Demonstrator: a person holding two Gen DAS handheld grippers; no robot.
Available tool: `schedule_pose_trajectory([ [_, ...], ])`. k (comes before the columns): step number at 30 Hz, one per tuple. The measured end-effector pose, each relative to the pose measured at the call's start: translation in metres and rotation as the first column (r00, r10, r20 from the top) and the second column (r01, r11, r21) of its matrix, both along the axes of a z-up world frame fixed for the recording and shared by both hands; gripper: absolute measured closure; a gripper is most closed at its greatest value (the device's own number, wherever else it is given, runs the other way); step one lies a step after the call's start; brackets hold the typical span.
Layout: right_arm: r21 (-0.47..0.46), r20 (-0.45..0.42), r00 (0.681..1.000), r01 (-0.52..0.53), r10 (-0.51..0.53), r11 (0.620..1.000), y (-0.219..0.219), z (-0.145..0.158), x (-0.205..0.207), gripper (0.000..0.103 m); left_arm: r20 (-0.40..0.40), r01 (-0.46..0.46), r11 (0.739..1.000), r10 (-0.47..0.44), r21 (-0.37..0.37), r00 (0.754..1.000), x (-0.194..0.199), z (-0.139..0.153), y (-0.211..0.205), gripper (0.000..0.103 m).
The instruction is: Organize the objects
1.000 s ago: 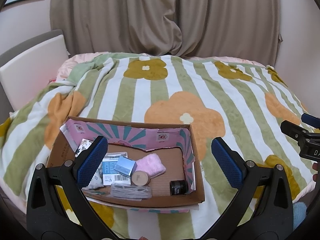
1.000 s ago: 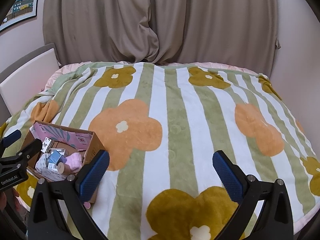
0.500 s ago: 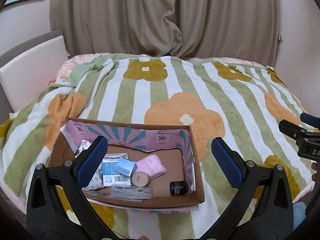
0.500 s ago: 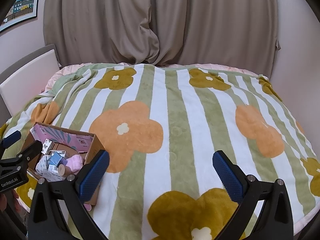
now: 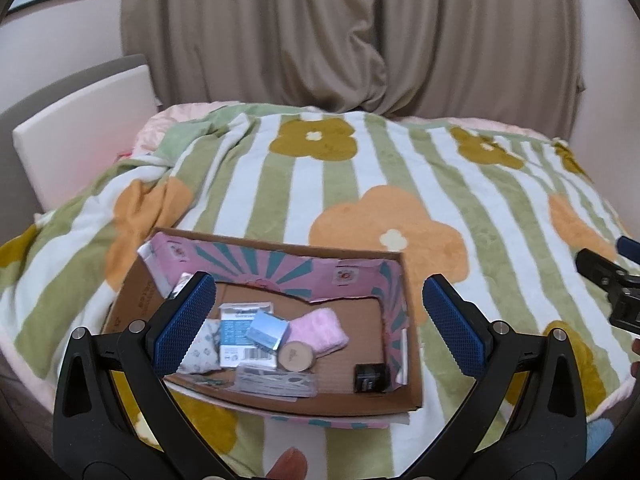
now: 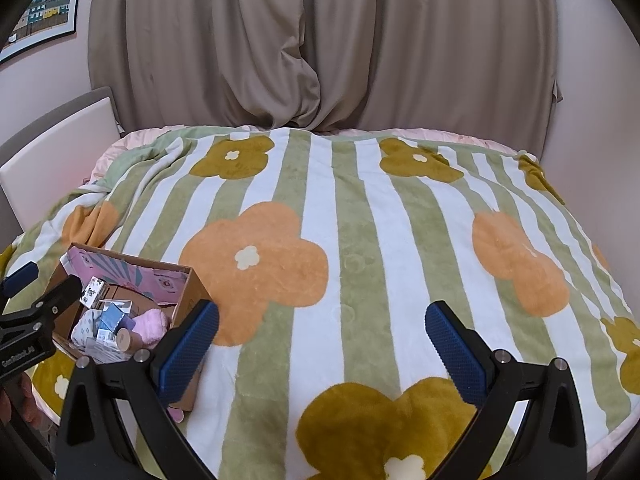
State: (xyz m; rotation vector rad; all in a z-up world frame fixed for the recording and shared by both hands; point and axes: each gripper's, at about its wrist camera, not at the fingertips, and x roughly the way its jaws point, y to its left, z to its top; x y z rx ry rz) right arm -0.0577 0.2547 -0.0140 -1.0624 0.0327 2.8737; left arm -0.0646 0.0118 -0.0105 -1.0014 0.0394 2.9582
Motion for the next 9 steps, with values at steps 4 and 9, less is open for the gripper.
schedule_pose_trajectory([
  [4, 0.002, 0.002, 1.0, -0.001, 0.001, 1.0, -0.0006, -0.0016, -0.0007, 0.0, -0.005, -0.001, 1.0, 0.001, 0.015, 1.0, -0.0006, -0.0038, -0.0012, 0.0],
  [9, 0.007, 0.005, 1.0, -0.002, 0.002, 1.0, 0.0003, -0.0056, -0.0054, 0.0, 0.008, 0.001, 0.999, -0.001, 0.039, 1.0, -0.005, -0.0097, -0.0023, 0.0],
])
